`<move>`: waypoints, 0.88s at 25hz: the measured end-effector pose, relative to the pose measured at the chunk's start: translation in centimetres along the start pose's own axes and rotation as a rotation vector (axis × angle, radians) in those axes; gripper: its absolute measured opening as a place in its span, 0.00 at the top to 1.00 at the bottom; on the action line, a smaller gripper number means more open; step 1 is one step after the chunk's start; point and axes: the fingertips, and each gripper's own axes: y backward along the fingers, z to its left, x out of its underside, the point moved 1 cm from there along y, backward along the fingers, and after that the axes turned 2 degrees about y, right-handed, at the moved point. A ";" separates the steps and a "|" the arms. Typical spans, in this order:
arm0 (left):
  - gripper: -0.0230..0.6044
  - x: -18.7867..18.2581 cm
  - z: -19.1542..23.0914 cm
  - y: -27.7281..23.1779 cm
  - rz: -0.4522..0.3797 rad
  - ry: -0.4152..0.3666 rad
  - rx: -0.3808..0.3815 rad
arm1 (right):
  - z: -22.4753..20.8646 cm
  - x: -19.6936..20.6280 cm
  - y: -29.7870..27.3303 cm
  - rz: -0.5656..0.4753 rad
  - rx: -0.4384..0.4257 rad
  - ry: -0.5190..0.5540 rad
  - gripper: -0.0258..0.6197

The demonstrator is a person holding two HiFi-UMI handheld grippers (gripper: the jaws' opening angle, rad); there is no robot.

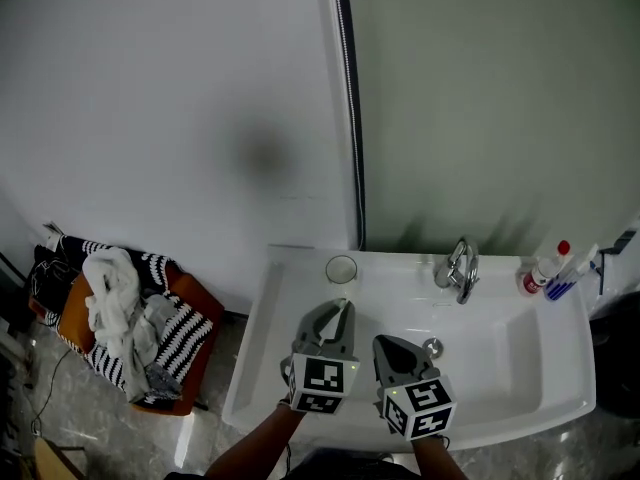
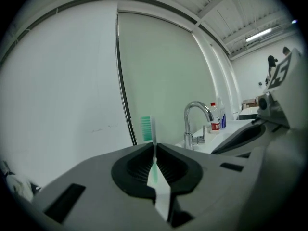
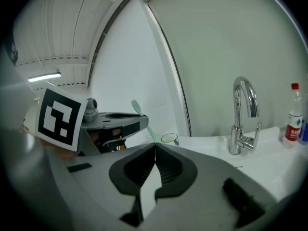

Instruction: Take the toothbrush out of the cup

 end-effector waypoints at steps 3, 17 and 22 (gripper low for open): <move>0.92 0.6 -0.8 1.0 0.015 0.028 -0.019 | 0.1 0.2 0.3 0.003 -0.025 0.010 0.94; 0.92 3.7 -2.4 5.9 0.086 0.156 -0.123 | 2.2 1.0 1.1 0.005 -0.133 0.088 0.94; 0.92 4.3 -2.9 6.8 0.097 0.197 -0.135 | 2.3 1.1 1.3 -0.002 -0.141 0.095 0.94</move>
